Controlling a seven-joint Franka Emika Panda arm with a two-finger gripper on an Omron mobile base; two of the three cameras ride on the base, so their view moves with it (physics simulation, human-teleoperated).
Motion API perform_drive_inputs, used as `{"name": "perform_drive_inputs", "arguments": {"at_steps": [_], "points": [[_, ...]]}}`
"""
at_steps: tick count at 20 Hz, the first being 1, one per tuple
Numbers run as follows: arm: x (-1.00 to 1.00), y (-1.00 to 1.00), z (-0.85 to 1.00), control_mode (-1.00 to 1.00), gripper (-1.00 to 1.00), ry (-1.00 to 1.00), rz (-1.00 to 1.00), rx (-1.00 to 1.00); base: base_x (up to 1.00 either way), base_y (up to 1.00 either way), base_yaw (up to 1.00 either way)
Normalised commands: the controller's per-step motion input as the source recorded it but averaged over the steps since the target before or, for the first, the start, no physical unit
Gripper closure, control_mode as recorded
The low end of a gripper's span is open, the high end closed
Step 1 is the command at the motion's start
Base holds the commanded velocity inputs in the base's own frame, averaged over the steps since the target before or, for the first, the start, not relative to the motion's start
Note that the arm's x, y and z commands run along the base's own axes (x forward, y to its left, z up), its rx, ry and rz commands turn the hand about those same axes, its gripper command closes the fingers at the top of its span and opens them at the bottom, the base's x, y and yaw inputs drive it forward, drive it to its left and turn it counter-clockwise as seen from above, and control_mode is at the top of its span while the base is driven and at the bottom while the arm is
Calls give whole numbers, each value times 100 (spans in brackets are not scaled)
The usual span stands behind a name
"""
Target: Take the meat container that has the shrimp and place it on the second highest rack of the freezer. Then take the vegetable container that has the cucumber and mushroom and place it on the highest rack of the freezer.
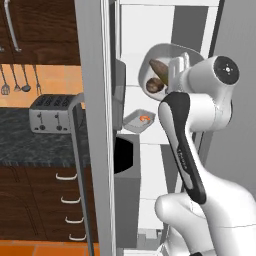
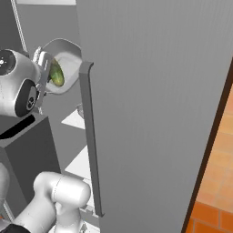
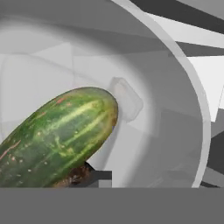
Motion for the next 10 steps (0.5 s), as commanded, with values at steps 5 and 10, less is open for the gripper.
{"name": "perform_drive_inputs", "arguments": {"at_steps": [5, 10], "points": [[-12, 0, 0, -100, 100, -1, 8, 0, 0, 0, 0], [-6, 5, 2, -100, 100, 0, 13, 0, 0, 0, 0]]}}
